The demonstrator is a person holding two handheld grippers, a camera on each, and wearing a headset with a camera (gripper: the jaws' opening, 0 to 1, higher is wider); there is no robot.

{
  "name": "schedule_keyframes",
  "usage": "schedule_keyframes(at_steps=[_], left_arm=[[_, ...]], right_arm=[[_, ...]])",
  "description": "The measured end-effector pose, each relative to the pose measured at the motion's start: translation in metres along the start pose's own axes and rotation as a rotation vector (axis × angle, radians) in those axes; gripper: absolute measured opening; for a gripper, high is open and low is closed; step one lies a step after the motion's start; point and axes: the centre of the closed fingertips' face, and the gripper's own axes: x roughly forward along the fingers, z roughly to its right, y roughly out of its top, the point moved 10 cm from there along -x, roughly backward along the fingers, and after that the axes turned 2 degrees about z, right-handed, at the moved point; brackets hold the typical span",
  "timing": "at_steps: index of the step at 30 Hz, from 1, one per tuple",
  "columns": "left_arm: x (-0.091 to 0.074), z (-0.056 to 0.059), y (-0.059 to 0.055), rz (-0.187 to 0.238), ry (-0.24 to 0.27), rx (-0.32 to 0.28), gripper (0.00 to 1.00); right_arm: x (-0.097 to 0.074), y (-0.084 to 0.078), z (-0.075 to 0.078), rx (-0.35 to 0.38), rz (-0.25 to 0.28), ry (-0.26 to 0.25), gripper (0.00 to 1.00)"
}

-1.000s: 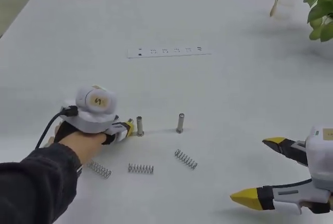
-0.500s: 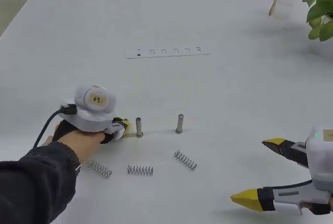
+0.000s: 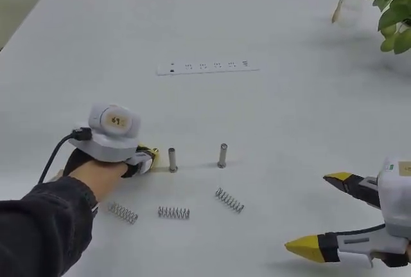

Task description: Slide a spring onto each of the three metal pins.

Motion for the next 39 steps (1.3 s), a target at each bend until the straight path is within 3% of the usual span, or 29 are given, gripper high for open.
schedule_keyframes(at_steps=[23,39], left_arm=[[-0.036,0.000,-0.002,0.048,0.023,-0.019,0.00],[-0.057,-0.008,-0.017,0.085,0.027,-0.052,0.00]], right_arm=[[-0.003,0.015,-0.006,-0.043,0.031,0.005,0.93],[0.000,0.028,-0.012,-0.088,0.035,0.019,0.93]])
